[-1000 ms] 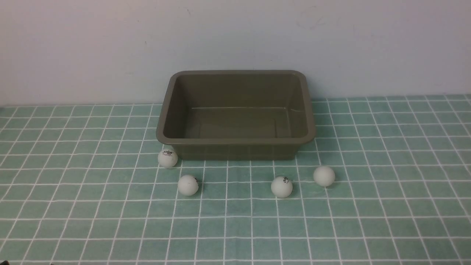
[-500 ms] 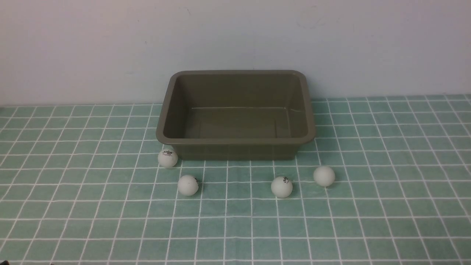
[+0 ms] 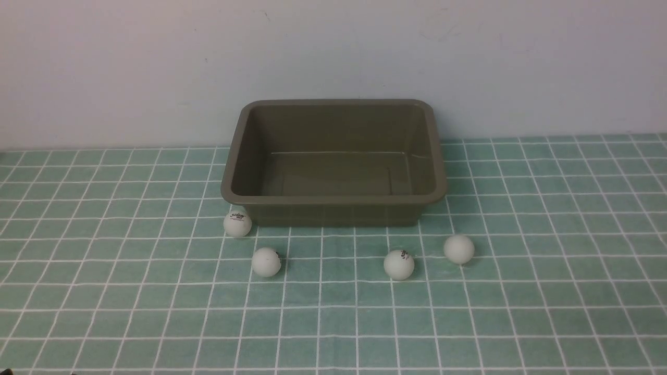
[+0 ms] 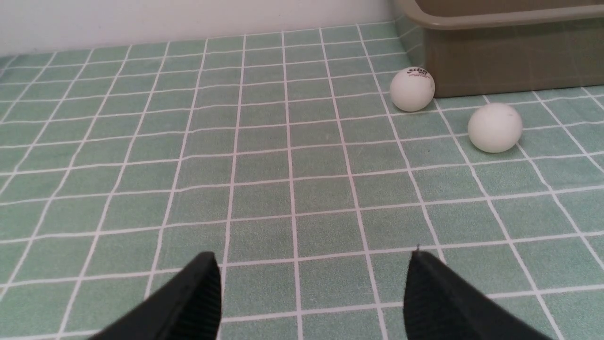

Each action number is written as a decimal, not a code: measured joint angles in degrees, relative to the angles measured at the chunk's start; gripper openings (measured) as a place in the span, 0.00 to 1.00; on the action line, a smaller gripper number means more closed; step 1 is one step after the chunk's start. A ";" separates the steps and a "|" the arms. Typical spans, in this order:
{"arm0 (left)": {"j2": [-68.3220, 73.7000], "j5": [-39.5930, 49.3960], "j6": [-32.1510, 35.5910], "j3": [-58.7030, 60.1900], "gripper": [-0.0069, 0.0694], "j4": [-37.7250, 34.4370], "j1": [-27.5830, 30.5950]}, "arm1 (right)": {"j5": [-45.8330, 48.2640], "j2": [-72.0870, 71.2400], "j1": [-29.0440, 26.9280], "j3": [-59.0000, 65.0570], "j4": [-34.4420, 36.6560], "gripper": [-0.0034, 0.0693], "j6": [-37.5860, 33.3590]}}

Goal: Put the table tennis balls in the box on the green coffee tablecloth.
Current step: 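Reach for and grasp a ping pong ball on the table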

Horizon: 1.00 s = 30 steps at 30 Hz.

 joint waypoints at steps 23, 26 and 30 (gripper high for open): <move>0.00 0.00 0.00 0.00 0.71 0.00 0.00 | 5.75 0.00 0.00 -3.21 4.57 0.48 0.00; 0.00 0.00 0.00 0.00 0.71 0.00 0.00 | 5.75 0.00 0.00 -3.21 5.20 0.48 0.00; 0.00 0.00 0.00 0.00 0.71 0.00 0.00 | 6.07 0.00 0.00 -3.21 7.41 0.48 0.00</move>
